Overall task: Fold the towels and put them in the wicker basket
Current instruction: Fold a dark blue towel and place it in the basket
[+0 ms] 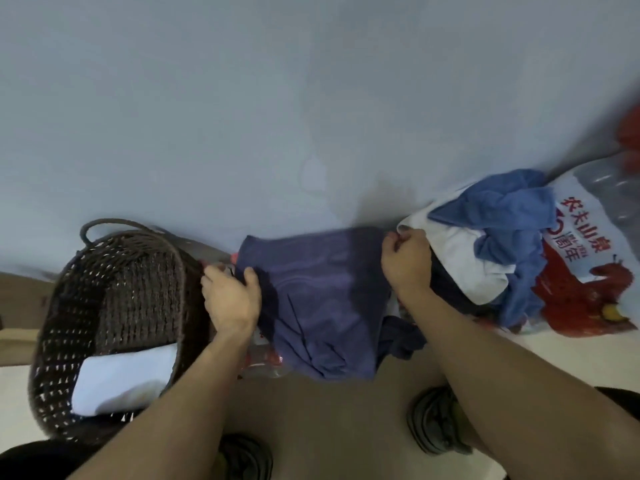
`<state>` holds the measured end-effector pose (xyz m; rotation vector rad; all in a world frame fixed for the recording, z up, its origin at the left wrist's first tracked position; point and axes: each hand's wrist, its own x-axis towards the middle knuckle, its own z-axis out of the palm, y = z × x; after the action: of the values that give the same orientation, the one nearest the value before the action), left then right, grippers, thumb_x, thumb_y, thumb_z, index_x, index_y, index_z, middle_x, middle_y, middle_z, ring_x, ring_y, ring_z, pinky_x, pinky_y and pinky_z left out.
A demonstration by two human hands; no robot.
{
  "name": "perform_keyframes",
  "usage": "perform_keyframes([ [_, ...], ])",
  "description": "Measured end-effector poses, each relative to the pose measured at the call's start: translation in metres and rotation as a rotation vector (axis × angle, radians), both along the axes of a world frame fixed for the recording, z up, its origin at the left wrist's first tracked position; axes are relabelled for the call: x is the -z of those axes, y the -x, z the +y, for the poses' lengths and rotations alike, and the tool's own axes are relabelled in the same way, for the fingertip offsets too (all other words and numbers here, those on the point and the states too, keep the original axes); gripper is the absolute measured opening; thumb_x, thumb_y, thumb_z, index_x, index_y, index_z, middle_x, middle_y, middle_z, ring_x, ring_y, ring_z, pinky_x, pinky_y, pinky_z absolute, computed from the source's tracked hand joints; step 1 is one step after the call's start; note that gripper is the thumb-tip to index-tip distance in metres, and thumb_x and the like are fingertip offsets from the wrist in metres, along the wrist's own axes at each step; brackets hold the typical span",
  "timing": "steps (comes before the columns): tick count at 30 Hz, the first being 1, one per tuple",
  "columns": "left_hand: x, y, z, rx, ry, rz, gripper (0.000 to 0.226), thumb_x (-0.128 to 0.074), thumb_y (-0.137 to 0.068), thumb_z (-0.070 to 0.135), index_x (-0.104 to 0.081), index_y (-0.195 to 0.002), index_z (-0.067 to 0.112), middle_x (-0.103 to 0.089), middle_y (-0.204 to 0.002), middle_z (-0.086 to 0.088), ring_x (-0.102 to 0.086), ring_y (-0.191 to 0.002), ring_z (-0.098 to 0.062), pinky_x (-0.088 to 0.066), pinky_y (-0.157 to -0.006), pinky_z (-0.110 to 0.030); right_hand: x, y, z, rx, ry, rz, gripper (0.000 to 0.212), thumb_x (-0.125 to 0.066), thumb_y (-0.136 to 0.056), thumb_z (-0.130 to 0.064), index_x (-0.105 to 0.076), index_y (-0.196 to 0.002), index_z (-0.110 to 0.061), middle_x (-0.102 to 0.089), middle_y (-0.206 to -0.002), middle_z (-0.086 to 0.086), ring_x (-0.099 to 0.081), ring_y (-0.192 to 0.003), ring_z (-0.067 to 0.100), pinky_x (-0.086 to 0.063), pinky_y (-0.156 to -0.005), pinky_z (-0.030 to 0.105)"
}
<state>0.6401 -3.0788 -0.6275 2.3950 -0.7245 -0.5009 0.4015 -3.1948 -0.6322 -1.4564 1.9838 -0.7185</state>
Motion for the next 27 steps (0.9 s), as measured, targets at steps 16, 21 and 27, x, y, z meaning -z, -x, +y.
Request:
perform_keyframes([
  [16, -0.004, 0.096, 0.112, -0.145, -0.086, 0.411, 0.037, -0.072, -0.084, 0.039, -0.056, -0.091, 0.007, -0.066, -0.089, -0.014, -0.063, -0.09, -0.034, -0.042, -0.075, -0.033, -0.006, 0.023, 0.179, -0.191, -0.104, 0.094, 0.054, -0.085, -0.061, -0.047, -0.059, -0.095, -0.014, -0.051, -0.117, 0.01, -0.052, -0.101, 0.029, -0.048, -0.081, 0.037],
  [21, -0.005, 0.096, 0.109, -0.128, -0.095, 0.435, 0.029, -0.074, -0.084, 0.031, -0.058, -0.074, 0.01, -0.067, -0.081, -0.016, -0.066, -0.085, -0.035, -0.045, -0.072, -0.032, -0.003, 0.017, 0.184, -0.253, -0.238, 0.081, 0.037, -0.075, -0.08, -0.037, -0.054, -0.099, -0.014, -0.049, -0.118, 0.009, -0.053, -0.09, 0.025, -0.047, -0.076, 0.03],
  [27, -0.007, 0.093, 0.107, -0.161, -0.01, 0.502, 0.02, -0.063, -0.091, 0.016, -0.054, -0.076, 0.008, -0.066, -0.082, -0.017, -0.063, -0.082, -0.034, -0.049, -0.081, -0.038, -0.013, 0.014, 0.173, -0.253, -0.443, 0.088, 0.037, -0.057, -0.091, -0.019, -0.039, -0.059, -0.019, -0.05, -0.063, 0.001, -0.049, -0.065, 0.022, -0.035, -0.059, 0.027],
])
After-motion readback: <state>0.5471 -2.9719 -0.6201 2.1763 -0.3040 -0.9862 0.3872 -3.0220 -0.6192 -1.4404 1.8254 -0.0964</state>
